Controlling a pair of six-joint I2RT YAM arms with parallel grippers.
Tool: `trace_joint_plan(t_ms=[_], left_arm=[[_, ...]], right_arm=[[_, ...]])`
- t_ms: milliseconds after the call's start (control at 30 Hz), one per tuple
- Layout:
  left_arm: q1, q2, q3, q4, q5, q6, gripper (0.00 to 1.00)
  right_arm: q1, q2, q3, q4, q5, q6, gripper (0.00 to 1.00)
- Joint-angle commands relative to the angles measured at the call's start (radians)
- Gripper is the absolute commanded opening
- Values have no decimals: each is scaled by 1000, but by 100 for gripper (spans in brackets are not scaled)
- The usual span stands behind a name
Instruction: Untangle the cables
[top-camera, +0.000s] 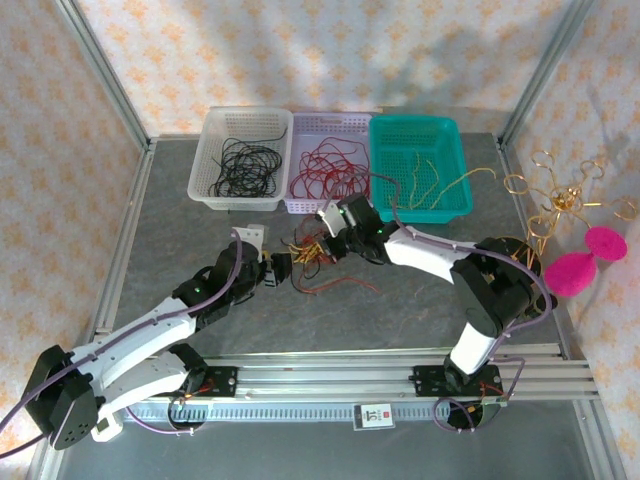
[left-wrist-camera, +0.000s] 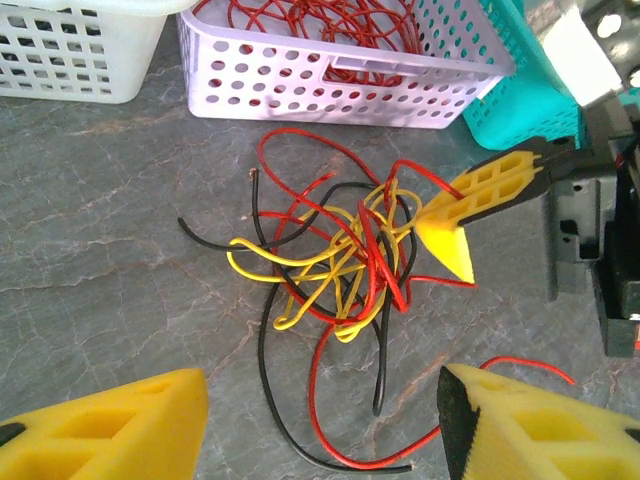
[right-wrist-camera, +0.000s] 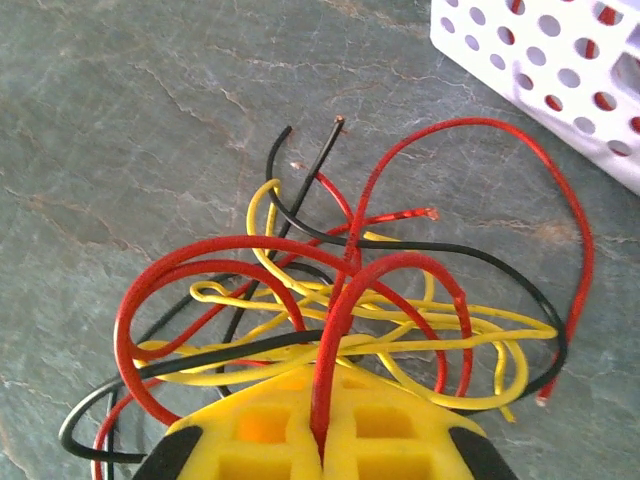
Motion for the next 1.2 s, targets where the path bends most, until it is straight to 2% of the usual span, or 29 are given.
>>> trace_joint_plan(t_ms=[0, 233, 367, 533, 633, 700, 767, 833, 1033, 1167], left_arm=[[7, 4, 42, 8, 16, 27, 64], [7, 6, 232, -145, 121, 148, 66], [9, 30, 331, -178, 290, 266, 67], [29, 83, 401, -186, 426, 372, 67], [66, 129, 407, -191, 448, 472, 67], [85, 168, 408, -173, 470, 533, 71], [87, 193, 377, -96, 477, 582, 77], [88, 208, 321, 42, 417, 578, 84], [90, 241, 181, 419, 481, 569, 85], [90, 287, 168, 503, 430, 565, 84]], right_arm=[[7, -100, 50, -73, 30, -32, 0], [7, -310, 67, -162, -87, -118, 0], [7, -395, 74, -211, -176, -227, 1], [5, -433, 85, -226, -163, -316, 0], [-9, -427, 113, -235, -165, -338, 0], [-20, -417, 137, -249, -180, -341, 0], [-31, -408, 162, -276, -207, -350, 0], [-36, -406, 171, -281, -229, -347, 0], [-39, -416, 173, -280, -262, -339, 0], [-39, -415, 166, -282, -291, -332, 0]])
